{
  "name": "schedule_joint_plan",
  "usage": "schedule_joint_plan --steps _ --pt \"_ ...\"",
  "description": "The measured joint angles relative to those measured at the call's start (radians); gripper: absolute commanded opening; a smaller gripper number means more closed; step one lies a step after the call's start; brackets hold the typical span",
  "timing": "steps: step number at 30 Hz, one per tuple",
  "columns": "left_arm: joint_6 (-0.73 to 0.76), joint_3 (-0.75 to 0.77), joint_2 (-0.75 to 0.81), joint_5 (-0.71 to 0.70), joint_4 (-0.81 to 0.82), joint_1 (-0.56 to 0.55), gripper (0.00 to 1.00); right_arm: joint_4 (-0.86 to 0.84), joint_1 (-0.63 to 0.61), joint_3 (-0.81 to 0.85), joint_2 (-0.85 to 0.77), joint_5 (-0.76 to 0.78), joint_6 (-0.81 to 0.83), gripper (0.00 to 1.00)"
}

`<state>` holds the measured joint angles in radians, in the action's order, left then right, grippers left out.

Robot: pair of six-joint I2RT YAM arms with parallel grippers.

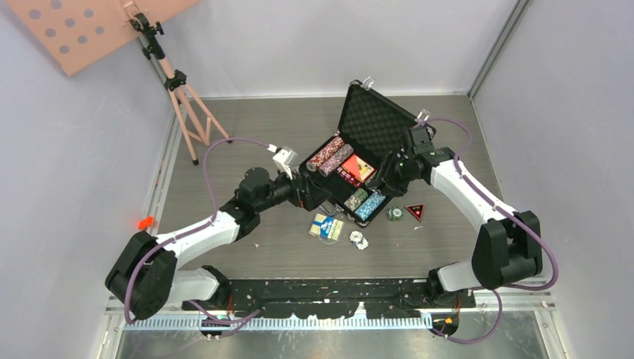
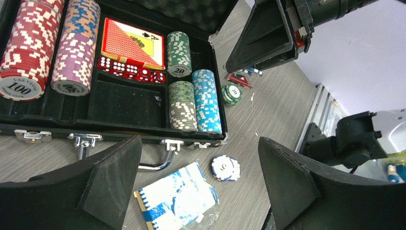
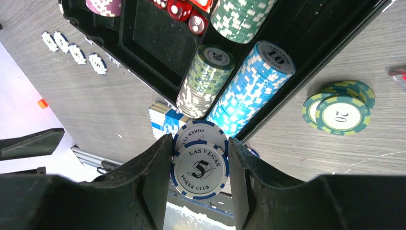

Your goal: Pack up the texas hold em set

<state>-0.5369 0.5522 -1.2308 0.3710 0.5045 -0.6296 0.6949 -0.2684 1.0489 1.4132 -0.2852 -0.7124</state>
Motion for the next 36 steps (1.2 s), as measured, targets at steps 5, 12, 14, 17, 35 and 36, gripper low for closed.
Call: schedule_joint_plan --steps 5,12,14,17,35,36 --pt "0.092 -0.021 0.000 0.008 0.033 -0.030 0.94 0.050 0.004 0.000 -0.021 -0.010 0.009 0.18" --pt "0.236 -0.043 0.000 0.075 0.076 -0.047 0.91 0.125 0.052 0.008 -0.025 0.020 0.047 0.18" --pt "0.261 -0.043 0.000 0.085 0.084 -0.047 0.91 0.131 0.071 0.011 -0.015 0.026 0.057 0.18" --pt "0.283 -0.043 -0.002 0.088 0.090 -0.047 0.91 0.129 0.093 0.019 0.019 0.033 0.061 0.18" --pt "0.318 -0.082 -0.008 0.089 0.109 -0.047 0.90 0.054 0.161 0.063 0.229 0.037 0.032 0.27" --pt "0.318 -0.085 -0.008 0.089 0.109 -0.047 0.90 0.049 0.161 0.063 0.232 0.037 0.026 0.28"
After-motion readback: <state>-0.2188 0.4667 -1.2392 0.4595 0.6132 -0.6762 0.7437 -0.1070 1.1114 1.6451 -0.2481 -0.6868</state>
